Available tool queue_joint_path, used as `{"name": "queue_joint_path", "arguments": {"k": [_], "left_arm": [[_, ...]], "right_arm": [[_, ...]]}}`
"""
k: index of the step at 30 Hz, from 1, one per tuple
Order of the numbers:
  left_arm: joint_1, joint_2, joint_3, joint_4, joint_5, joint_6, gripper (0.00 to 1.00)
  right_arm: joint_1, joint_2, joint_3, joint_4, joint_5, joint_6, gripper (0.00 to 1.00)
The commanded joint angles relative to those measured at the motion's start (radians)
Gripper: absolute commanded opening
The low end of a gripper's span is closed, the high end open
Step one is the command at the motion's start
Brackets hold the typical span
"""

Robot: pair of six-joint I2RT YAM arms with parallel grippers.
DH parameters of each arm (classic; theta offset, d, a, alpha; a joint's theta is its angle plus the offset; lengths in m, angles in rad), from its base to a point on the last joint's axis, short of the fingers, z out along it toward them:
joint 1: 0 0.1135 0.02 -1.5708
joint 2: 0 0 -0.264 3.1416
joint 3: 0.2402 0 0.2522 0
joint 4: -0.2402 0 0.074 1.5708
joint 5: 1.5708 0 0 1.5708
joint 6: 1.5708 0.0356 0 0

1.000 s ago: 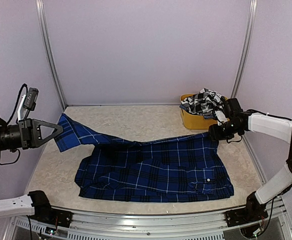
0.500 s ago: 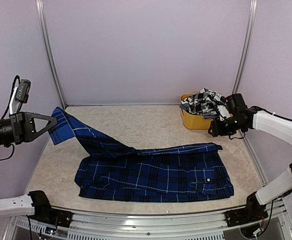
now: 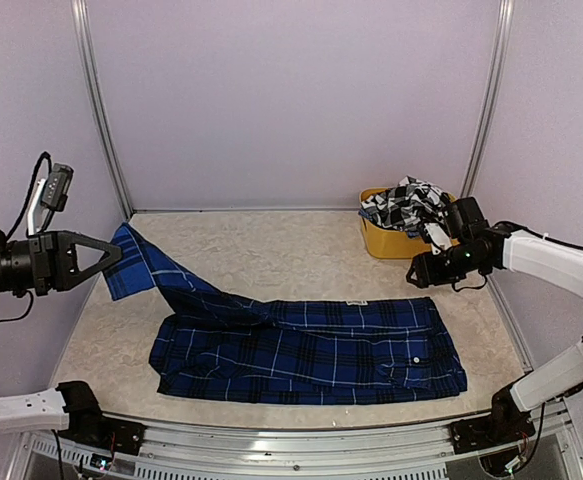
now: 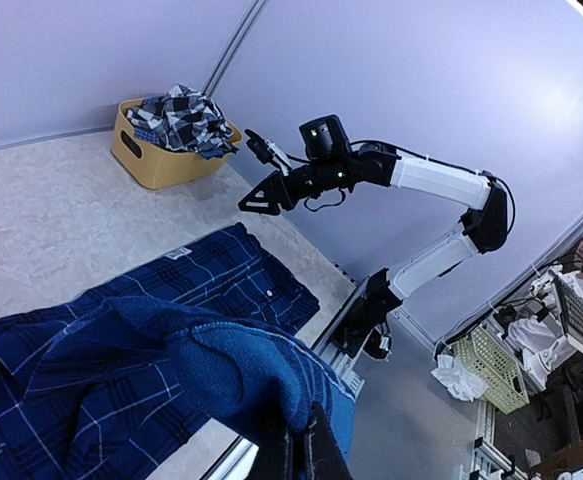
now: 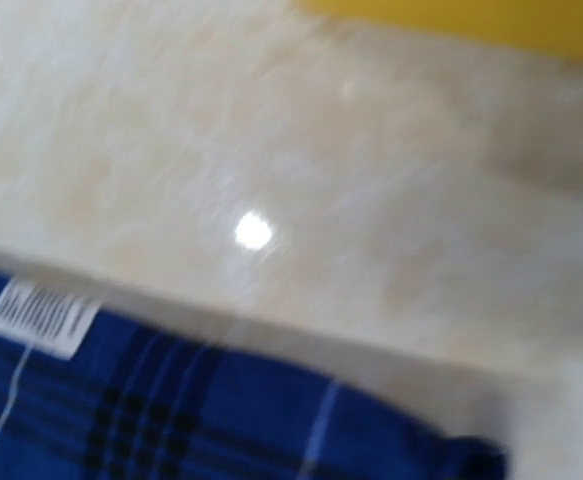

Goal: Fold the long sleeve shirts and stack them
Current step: Fold the 1/3-folded shirt at the center of the board, then place the rectangle-folded shirt in the left sleeve.

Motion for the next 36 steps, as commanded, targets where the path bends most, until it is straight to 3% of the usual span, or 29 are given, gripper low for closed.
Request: {"name": "queue_joint_path", "arguments": {"k": [1,10,21,29,36], "left_arm": [[-0.004,0.019,-0.031,-0.010,0.059,0.047,0.00],[-0.003,0.071,-0.148,0.034,-0.022,0.033,0.00],[0.024,0.189,-0.128,0.077,-0.167,0.040,0.00],[0.186,0.322,-0.146,0.227,-0.024,0.079,0.01],[0.202,0.526,-0.160,0.382,0.111,0.080,0.01]], "right_arm": [[0.082,0.033,-0.036,0.012,-0.045,0.014,0.59],[0.176,0.074,-0.106,0.041,-0.034,0.057,0.58],[0.182,0.232,-0.192,0.098,0.006,0.099,0.56],[0.183,0.153,-0.156,0.076,0.058,0.078,0.57],[0.221,-0.008,-0.111,0.125,-0.019,0.013,0.60]]}}
